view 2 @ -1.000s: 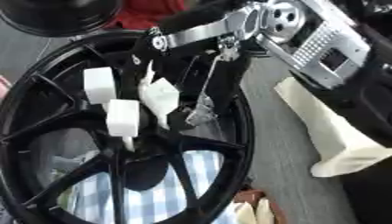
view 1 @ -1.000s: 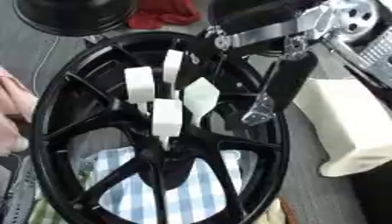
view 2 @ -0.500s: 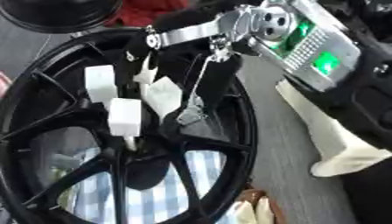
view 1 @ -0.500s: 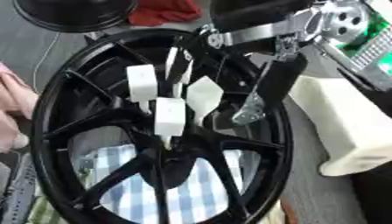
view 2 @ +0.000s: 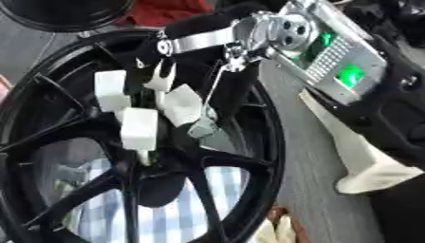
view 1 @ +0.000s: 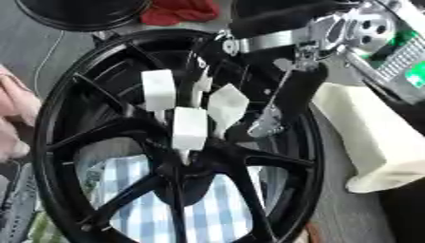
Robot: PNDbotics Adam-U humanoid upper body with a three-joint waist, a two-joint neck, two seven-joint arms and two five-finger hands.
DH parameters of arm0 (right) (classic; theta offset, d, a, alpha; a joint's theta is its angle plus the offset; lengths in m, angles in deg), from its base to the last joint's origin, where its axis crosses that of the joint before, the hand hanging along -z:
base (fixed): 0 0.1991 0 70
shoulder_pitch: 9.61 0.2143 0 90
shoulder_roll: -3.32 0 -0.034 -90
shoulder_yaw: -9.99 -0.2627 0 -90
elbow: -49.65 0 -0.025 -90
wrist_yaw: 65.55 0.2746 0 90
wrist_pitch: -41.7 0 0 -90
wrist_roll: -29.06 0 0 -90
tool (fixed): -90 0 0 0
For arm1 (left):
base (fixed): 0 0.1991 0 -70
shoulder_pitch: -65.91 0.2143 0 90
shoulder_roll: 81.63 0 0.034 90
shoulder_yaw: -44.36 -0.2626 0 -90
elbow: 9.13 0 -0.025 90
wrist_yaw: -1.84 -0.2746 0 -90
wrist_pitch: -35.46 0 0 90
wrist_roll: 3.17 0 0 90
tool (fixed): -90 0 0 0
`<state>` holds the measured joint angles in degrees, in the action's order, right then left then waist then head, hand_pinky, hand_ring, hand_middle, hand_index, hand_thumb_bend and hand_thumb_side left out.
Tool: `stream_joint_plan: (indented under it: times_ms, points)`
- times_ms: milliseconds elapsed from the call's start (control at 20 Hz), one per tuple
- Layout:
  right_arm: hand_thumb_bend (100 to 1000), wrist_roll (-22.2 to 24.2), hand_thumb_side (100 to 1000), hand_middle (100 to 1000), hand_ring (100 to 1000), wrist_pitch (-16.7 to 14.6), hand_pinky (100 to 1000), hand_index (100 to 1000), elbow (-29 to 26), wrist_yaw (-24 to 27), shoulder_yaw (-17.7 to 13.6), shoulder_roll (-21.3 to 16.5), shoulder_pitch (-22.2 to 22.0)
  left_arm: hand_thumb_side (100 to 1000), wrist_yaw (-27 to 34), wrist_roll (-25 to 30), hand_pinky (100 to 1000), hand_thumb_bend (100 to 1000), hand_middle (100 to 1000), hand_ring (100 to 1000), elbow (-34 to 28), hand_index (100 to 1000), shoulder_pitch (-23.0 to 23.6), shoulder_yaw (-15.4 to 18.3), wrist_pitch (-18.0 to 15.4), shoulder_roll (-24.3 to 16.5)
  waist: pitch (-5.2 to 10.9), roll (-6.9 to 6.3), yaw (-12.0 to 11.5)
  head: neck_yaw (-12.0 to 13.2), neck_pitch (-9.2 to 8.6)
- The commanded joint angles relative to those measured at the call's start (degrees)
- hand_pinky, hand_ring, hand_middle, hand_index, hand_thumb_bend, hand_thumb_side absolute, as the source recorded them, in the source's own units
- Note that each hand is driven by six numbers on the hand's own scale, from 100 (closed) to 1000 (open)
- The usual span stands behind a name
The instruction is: Pull the pin out of the wheel hub.
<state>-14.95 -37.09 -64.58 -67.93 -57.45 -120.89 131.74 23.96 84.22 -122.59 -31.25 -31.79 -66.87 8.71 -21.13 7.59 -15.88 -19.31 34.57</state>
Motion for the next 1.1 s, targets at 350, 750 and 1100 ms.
stream_joint_plan:
  times_ms: [350, 750, 1100]
  points:
    - [420, -0.33, 100, 794, 878, 0.67, 848, 832, -0.36, -0.57, -0.67, -0.75, 0.42, 728, -0.03, 0.13, 874, 100, 669, 641, -1.13, 766, -0.44, 0.02, 0.15, -0.56, 0.58, -0.4, -0.06, -0.42, -0.84]
    - [418, -0.92, 100, 797, 880, 1.25, 849, 832, -0.36, -1.18, -1.3, -1.3, -0.31, 730, -0.06, 0.2, 874, 100, 669, 640, -1.13, 766, -0.42, 0.01, 0.17, -0.48, 0.4, -0.29, -0.06, -0.43, -0.96]
    - [417, -2.05, 100, 799, 882, 1.76, 851, 834, -0.36, -2.0, -2.75, -2.64, -2.09, 730, -0.21, 0.12, 875, 100, 669, 638, -1.13, 765, -0.32, 0.1, 0.06, -0.47, 0.1, -0.41, 0.03, -0.4, -1.12]
